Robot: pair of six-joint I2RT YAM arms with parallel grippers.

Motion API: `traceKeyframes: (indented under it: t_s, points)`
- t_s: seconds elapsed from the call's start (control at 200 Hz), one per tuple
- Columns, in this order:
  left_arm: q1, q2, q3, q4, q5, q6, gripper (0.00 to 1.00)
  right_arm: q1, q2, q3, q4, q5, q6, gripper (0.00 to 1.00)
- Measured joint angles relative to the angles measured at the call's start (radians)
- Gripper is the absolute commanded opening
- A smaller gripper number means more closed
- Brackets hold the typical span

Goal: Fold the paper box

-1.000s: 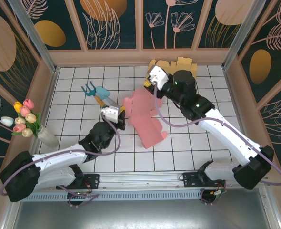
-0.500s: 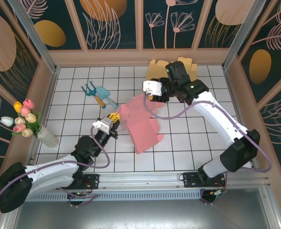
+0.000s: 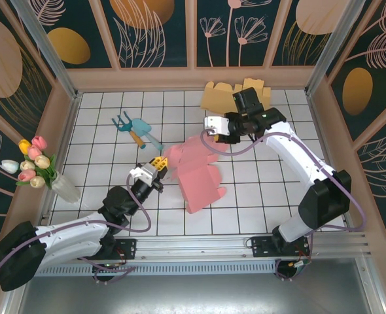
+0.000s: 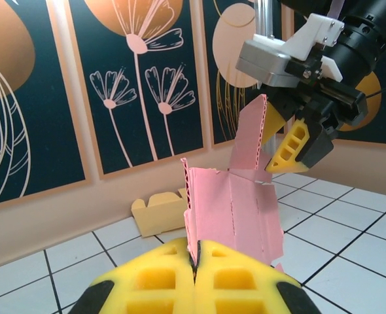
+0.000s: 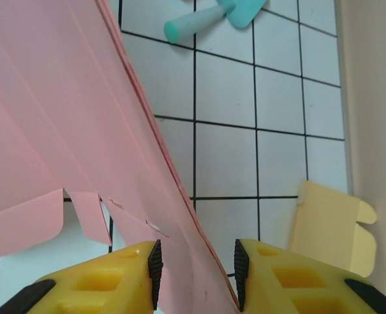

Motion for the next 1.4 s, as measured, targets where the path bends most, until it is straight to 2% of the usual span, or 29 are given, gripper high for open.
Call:
traceKeyframes:
  t_s: [0.315, 0.681, 0.866, 1.021, 1.206, 1.251, 1.401]
  points:
    - [0.0, -0.008, -0.002, -0.001, 0.012, 0.001, 0.0, -0.007, 0.0, -0.042, -0.001, -0.022, -0.005, 0.3]
    - [0.0, 0.002, -0.002, -0.001, -0.01, 0.001, 0.0, -0.007, -0.043, -0.042, -0.009, -0.035, -0.005, 0.3]
    - [0.0, 0.007, -0.002, -0.001, -0.014, 0.001, 0.0, 0.003, -0.05, -0.042, -0.024, -0.04, -0.004, 0.2]
    - [0.0, 0.007, -0.002, -0.001, -0.014, 0.001, 0.0, 0.017, -0.05, -0.042, -0.027, -0.04, -0.004, 0.17]
    - [0.0, 0.022, -0.002, 0.017, -0.015, -0.001, 0.0, 0.02, -0.05, -0.042, -0.027, -0.04, -0.003, 0.05]
    - [0.0, 0.032, -0.002, 0.024, -0.024, -0.003, 0.0, 0.019, -0.049, -0.042, -0.026, -0.039, -0.005, 0.0]
    - [0.0, 0.104, 0.027, 0.048, -0.117, -0.007, 0.06, 0.019, -0.034, -0.029, -0.035, -0.014, -0.005, 0.0]
